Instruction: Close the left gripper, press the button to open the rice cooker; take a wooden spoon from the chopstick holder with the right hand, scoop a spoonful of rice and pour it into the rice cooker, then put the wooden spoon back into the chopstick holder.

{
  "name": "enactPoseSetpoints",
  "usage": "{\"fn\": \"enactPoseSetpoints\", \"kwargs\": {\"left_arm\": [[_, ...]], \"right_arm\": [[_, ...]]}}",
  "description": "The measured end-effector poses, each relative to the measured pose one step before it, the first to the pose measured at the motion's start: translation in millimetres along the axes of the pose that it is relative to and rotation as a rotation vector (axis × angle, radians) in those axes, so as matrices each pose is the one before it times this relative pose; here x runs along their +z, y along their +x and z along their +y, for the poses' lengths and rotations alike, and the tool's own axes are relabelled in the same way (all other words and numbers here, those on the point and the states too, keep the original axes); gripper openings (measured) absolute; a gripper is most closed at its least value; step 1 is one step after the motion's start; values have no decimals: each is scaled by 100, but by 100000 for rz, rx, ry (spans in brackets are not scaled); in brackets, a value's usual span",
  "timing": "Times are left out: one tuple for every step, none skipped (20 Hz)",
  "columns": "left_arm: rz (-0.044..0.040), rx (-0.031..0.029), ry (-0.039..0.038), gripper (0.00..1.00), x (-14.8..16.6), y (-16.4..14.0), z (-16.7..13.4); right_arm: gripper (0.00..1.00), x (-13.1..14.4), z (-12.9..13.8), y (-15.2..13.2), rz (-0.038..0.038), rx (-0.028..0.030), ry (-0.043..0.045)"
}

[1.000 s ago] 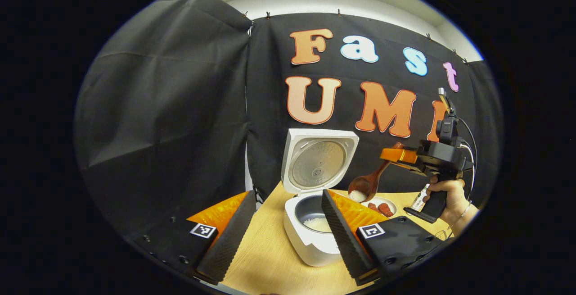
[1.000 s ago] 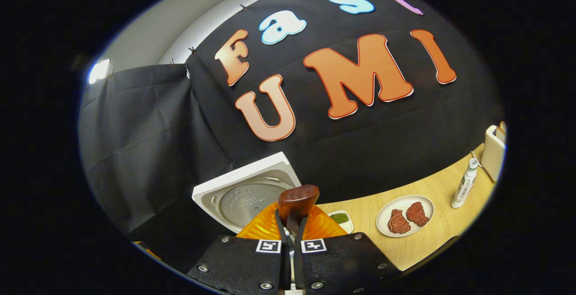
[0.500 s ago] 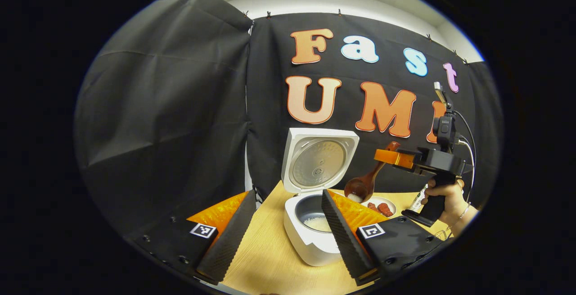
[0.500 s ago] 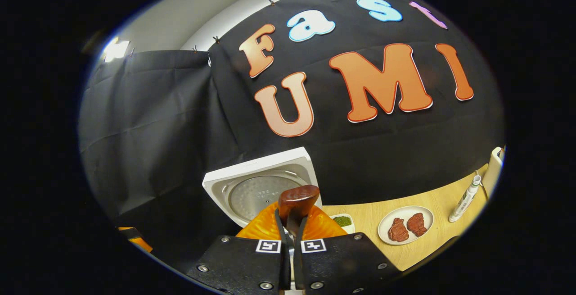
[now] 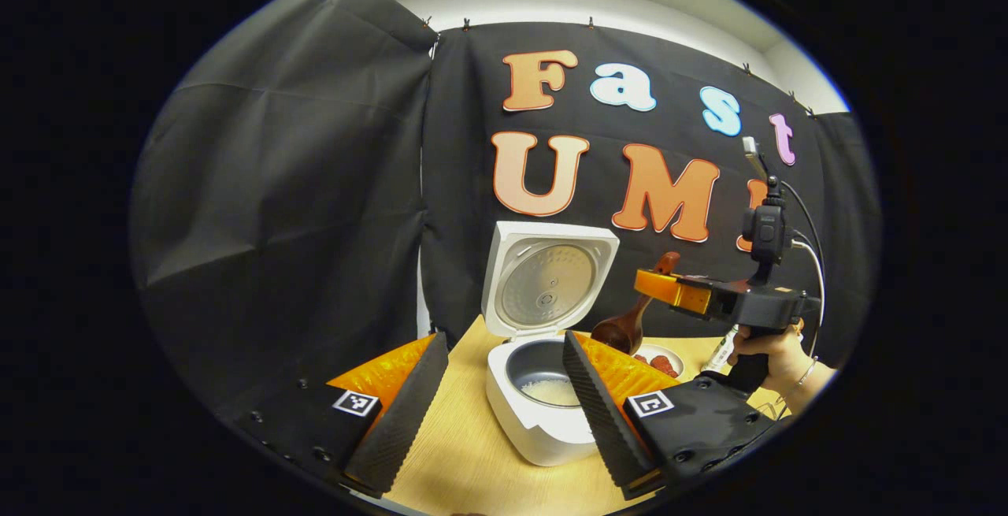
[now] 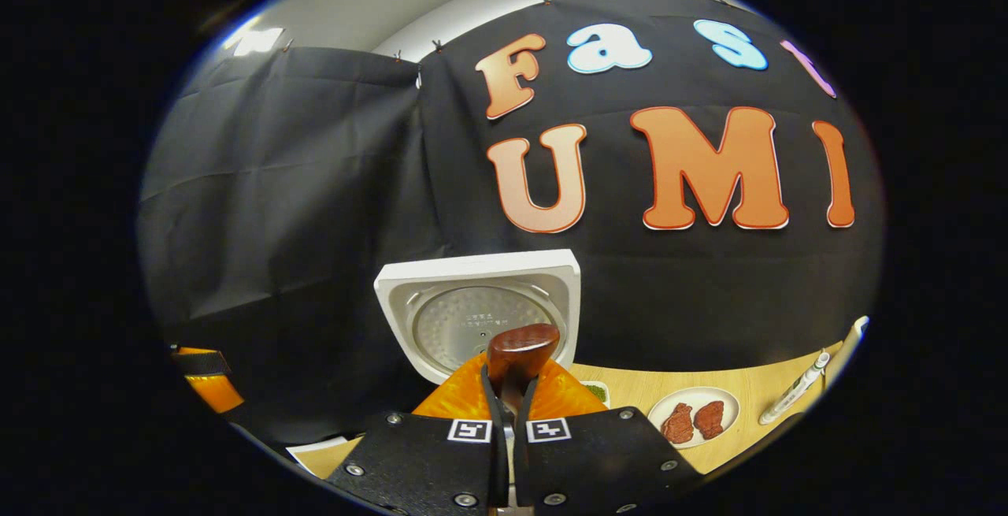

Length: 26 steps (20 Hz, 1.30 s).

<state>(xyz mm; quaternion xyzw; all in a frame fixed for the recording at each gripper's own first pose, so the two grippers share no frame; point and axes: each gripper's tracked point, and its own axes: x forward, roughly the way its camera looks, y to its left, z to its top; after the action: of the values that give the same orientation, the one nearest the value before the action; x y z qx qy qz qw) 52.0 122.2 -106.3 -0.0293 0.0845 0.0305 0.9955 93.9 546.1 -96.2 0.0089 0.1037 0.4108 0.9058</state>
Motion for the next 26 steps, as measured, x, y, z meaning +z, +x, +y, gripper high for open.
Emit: {"fn": "enactPoseSetpoints", "kwargs": {"left_arm": [[-611,-1016,276,99,123,0,-233],[-320,-1032,374,99,134,180,-205],[-58,-1081,224,100,3,132,-284],[469,-1179,-59,100,-144,137,-332],[576,-1293,-591,100,-86,41,-242],[118,-1109,-654,99,-9,51,-361],[-61,-815,-380,99,74,30,-176],[-190,-582,-69,99,37,196,-106],[-183,-434,-203,99,63,89,-138],[-9,-304,-28,99,-156,-94,-95],[57,-190,240,100,82,4,-67],[60,-226,335,100,51,-150,-143],[-294,-515,272,100,122,-92,-132],[-335,-564,210,100,65,-114,-212],[-566,-589,260,100,154,41,-166],[-410,-191,161,99,10,-75,-129],[-336,-246,-49,100,182,-97,-143],[-177,-438,-245,100,42,164,-168],[-40,-567,-218,100,-33,-143,-236],[-14,-387,40,100,36,46,-193],[-111,-158,291,100,-3,-55,-193],[-240,-204,297,100,105,-117,-193],[-395,-525,72,100,156,-88,-212],[-801,-491,250,100,184,41,-277],[-493,-61,461,100,106,46,-101],[91,-3,162,99,-188,164,-77]], "right_arm": [[2,2,305,-60,36,655,-2647],[2,-42,216,6,25,340,-3338],[2,-117,169,-44,182,225,-3849],[2,-146,102,-5,200,341,-3728],[2,-198,403,-56,236,686,-3065],[2,-169,227,-124,366,816,-1523],[2,-143,425,-43,312,1213,103],[2,-121,233,-14,172,1023,921],[2,6,-10,-92,99,-139,839],[2,49,-345,-97,81,-1015,773],[2,119,-325,-173,133,-1072,1634],[2,-17,-393,-200,178,-710,3022],[2,-131,-421,103,522,-547,4631],[2,2,-491,-238,601,-194,5429],[2,171,-543,-340,146,-250,5322],[2,280,-673,-410,-347,-752,4683],[2,377,-713,-446,-596,-1077,4269],[2,444,-746,-500,-570,-924,4177],[2,463,-607,-730,-741,-770,4190],[2,601,-767,-730,-726,-826,3677],[2,471,-927,-980,-865,-1150,3267],[2,658,-1014,-874,-1073,-1210,3094],[2,665,-940,-828,-1203,-1452,2793],[2,595,-1170,-1027,-1358,-1662,2476],[2,588,-1260,-996,-1611,-1990,2258],[2,520,-1323,-949,-1337,-2216,2019]]}}
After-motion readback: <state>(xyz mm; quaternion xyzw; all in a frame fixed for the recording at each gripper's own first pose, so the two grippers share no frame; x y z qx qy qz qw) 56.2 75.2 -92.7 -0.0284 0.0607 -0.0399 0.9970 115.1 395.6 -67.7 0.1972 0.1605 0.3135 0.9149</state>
